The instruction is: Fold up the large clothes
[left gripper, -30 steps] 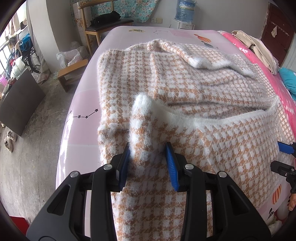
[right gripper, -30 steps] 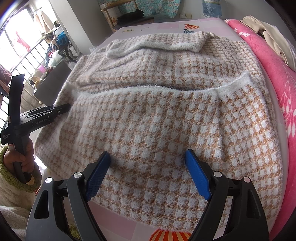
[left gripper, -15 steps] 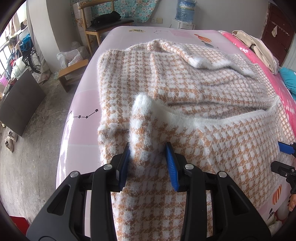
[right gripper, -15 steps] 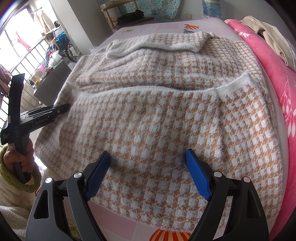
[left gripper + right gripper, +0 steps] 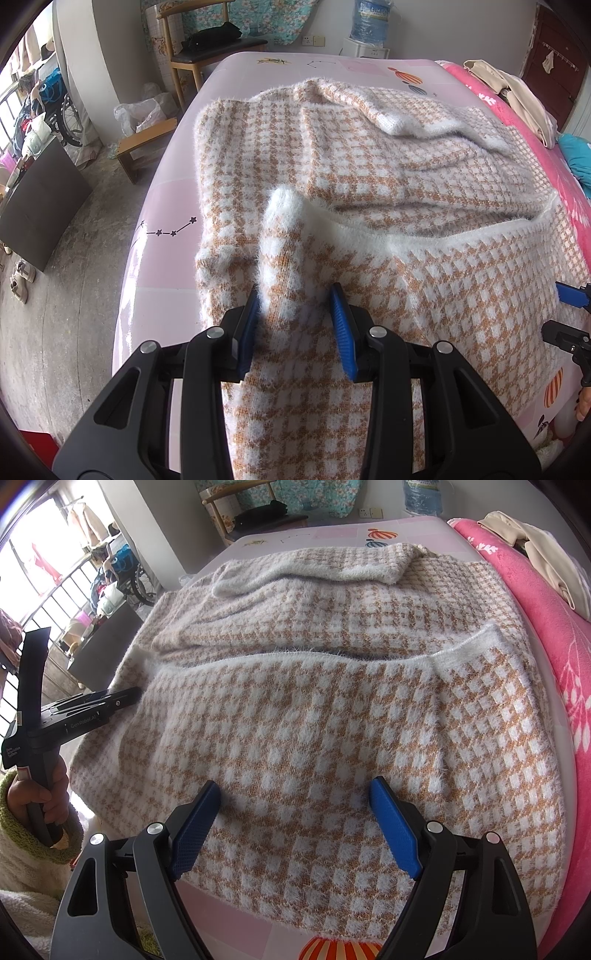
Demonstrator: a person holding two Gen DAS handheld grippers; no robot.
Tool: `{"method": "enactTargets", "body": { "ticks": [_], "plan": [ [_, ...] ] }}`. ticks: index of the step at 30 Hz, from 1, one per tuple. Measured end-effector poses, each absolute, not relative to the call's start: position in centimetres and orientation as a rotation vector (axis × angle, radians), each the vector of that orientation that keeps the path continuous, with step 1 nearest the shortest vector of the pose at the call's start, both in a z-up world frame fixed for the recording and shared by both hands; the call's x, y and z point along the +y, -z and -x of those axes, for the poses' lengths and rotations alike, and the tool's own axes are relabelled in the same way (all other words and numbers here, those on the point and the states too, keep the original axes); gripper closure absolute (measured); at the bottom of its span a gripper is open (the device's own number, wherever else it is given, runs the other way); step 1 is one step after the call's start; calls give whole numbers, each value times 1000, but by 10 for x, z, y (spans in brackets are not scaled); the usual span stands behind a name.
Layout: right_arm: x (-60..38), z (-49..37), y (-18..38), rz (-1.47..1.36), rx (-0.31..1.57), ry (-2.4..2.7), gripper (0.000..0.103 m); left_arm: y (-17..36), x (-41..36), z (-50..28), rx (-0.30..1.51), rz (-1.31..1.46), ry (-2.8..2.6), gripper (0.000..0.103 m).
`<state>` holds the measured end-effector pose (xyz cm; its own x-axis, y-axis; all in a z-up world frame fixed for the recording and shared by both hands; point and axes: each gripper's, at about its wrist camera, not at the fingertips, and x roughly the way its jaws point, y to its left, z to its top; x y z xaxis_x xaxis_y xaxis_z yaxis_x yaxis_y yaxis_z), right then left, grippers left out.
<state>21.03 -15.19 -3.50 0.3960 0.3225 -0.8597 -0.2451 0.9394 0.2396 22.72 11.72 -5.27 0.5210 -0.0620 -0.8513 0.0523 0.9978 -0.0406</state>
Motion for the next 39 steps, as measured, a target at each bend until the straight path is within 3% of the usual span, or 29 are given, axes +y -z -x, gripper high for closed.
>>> {"method": "enactTargets", "body": {
  "ticks": [9, 20, 28, 39],
  "plan": [
    [-176, -215, 17, -128, 1048, -299, 22, 52, 116, -227, 1021, 9, 68, 68],
    [-275, -220, -1, -211, 955, -95, 23, 52, 113, -228, 1020, 0, 63, 67],
    [-291, -250, 9, -234, 990, -137, 50, 52, 115, -228, 1014, -15, 51, 66],
    [-274, -281, 29, -179, 1061, -204, 59, 52, 116, -228, 1010, -23, 55, 66]
  ]
}}
